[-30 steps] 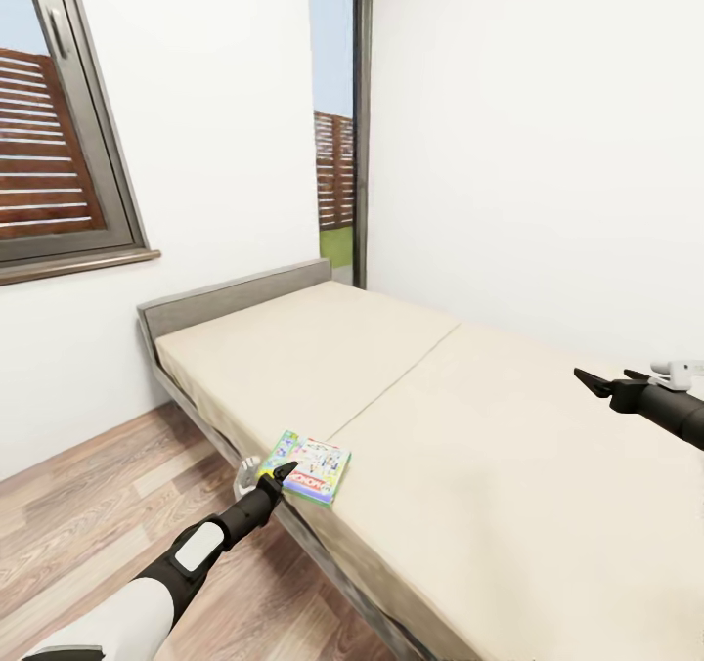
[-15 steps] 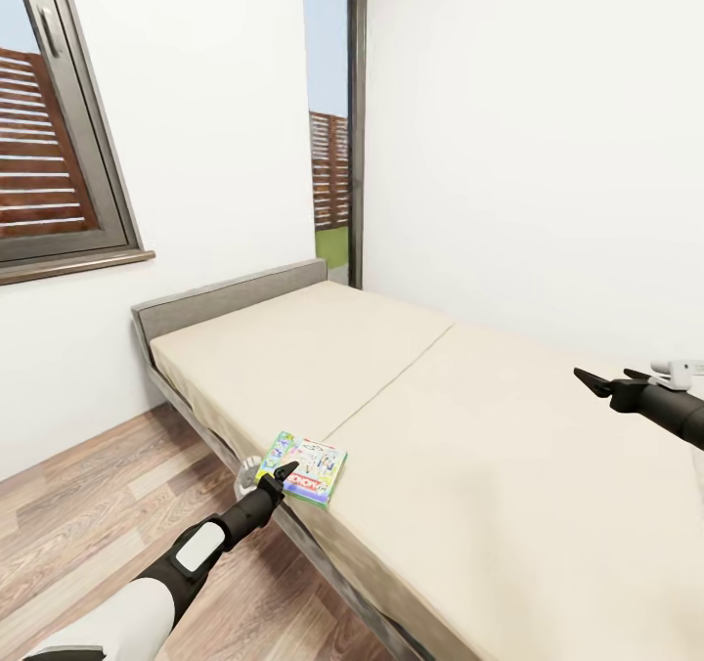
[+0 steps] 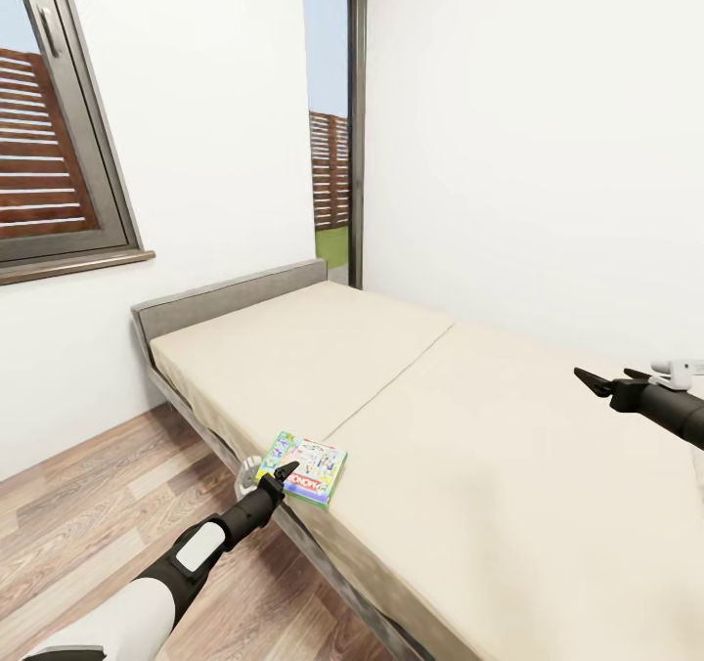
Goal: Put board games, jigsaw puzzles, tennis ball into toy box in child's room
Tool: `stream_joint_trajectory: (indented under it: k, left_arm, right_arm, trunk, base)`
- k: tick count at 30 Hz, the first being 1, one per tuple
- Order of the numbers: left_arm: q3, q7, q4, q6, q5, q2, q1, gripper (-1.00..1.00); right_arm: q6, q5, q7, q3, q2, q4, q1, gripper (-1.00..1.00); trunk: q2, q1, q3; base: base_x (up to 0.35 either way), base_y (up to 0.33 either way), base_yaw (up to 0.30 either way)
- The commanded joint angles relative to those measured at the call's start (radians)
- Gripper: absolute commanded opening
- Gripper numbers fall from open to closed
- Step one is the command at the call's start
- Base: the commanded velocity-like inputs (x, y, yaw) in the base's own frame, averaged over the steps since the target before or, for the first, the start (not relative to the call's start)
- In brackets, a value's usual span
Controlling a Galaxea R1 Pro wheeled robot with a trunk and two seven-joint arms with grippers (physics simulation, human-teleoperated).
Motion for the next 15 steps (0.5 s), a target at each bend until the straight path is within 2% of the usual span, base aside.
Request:
stream_joint_trajectory:
  k: [1, 11, 15]
  left_arm:
    - [0.001, -0.002, 0.0, 0.009, 0.008, 0.0, 0.0, 1.0]
    - [0.001, -0.002, 0.0, 0.009, 0.009, 0.0, 0.0, 1.0]
    - [0.001, -0.002, 0.0, 0.009, 0.009, 0.0, 0.0, 1.0]
  right_arm:
    - [0.008, -0.006, 0.001, -0.001, 0.0, 0.0, -0.001, 1.0]
    - [0.008, -0.006, 0.001, -0.001, 0.0, -0.001, 0.0, 1.0]
    - [0.008, -0.006, 0.001, -0.001, 0.0, -0.001, 0.0, 1.0]
  trunk:
    - [0.0, 0.0, -0.001]
    - [0.0, 0.0, -0.001]
    - [0.0, 0.0, -0.001]
  base:
    - [0.0, 0.0, -0.002]
    - [0.0, 0.0, -0.002]
    - [0.0, 0.0, -0.076]
